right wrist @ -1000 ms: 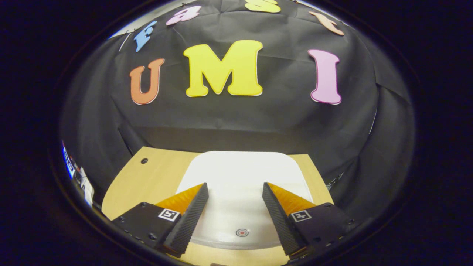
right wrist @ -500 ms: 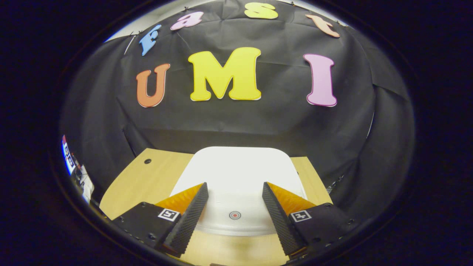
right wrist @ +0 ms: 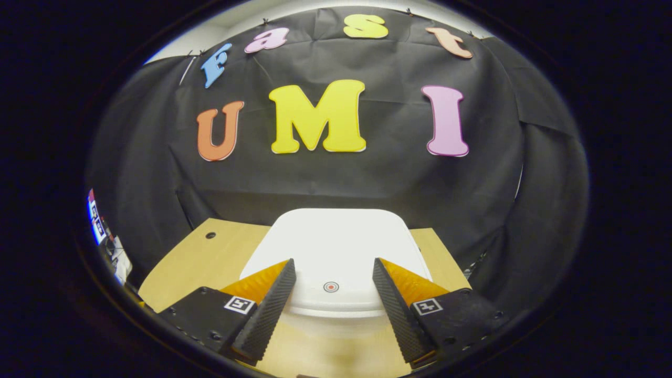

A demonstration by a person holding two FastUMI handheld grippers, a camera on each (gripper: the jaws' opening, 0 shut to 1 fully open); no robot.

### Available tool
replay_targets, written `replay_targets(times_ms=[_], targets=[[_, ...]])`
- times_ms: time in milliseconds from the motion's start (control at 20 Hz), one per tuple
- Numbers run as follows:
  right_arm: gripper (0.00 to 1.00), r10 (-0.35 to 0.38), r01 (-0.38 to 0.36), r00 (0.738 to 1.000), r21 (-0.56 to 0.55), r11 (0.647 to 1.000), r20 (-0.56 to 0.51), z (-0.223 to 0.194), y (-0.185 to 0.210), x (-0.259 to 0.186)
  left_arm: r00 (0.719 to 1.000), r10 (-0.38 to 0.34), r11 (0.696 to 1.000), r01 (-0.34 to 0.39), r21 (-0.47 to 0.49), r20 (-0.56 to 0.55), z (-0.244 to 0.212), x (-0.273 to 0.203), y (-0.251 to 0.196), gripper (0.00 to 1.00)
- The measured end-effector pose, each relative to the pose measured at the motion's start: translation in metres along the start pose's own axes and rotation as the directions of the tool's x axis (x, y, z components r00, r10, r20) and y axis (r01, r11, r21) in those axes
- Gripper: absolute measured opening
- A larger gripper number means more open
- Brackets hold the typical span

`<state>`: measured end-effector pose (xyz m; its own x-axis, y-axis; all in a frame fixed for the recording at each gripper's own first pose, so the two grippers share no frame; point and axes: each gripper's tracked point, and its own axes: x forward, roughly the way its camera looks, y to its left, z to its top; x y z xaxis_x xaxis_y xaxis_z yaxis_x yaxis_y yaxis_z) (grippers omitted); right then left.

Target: Press the lid of the desktop garbage bin to open it, pick up the crumpled paper on the desktop and throw it into the bin, then pick up the pop can on the desktop and drop it into the bin, and finally close the garbage bin lid.

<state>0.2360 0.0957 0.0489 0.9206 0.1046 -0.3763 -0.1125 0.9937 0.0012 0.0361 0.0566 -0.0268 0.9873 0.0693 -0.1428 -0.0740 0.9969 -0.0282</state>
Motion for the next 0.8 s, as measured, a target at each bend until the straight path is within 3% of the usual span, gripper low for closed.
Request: replay_targets(times_ms=[250, 450, 800], targets=[[0.97, 0.011, -0.009, 0.994, -0.017, 1.0, 0.11, -0.006, 0.001, -0.003, 1.0, 0.009, 1.0, -0.009, -0.008, 0.003, 0.0, 0.001, 0.007, 0.99], [0.96, 0.015, -0.002, 0.97, -0.052, 0.999, 0.244, -0.011, 0.001, 0.0, 1.0, 0.019, 1.0, -0.019, 0.001, -0.009, -0.002, 0.003, 0.007, 0.99], [0.96, 0.02, 0.0, 0.958, -0.069, 0.998, 0.284, -0.016, 0.004, 0.001, 1.0, 0.004, 1.0, -0.004, 0.02, -0.009, -0.003, 0.002, -0.001, 0.99]])
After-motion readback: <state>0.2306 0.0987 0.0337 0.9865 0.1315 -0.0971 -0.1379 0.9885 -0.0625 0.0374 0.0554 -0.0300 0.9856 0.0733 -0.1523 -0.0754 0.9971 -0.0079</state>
